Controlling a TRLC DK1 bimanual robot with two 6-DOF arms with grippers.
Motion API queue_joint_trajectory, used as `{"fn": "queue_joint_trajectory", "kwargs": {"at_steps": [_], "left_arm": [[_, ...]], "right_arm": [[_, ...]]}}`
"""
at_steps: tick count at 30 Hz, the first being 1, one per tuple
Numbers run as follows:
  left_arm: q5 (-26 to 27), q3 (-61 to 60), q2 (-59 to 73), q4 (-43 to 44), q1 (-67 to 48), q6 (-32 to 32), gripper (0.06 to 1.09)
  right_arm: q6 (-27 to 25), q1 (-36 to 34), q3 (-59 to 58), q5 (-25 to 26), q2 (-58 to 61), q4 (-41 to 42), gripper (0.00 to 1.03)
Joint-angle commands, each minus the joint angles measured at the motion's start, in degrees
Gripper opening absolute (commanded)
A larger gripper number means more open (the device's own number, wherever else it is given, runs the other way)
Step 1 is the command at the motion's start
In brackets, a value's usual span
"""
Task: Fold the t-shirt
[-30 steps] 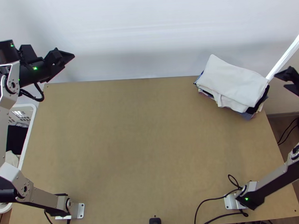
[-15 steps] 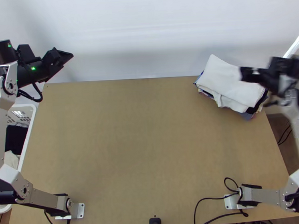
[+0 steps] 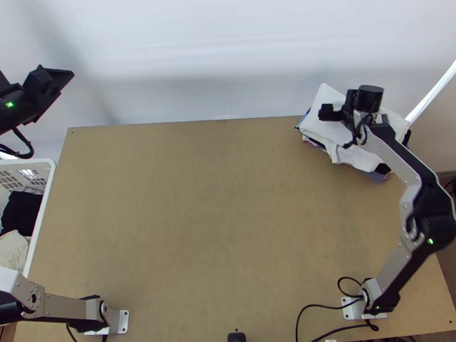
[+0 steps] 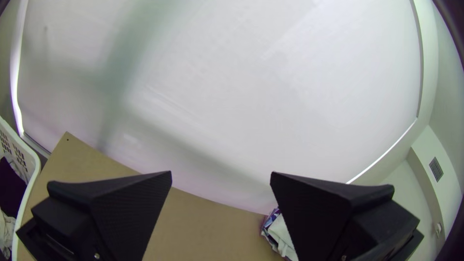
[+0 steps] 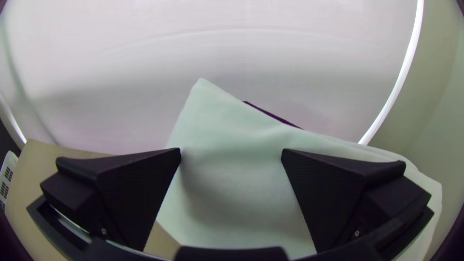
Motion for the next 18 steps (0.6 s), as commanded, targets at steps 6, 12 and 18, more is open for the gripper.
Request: {"fn": "queue_joint_trajectory", "kwargs": {"at_steps": [6,12,18], "left_arm": [[0.8,1.7,-0.8,-0.5,1.5,0.4,1.05],[1.3,1.7,0.4,-0.4,2.0,0.6,1.05],[1.7,1.7,1.0,-0.2,1.9,0.5,1.05]], "right_arm": [[-0.3,-1.1,8.2,6.2,9.3,6.4,0.98],[-0.9,-2.5,11.1,8.1,13.7,6.8,0.98],[-3.4,-5.0,14.4,9.4,18.1,5.3,0.98]]}}
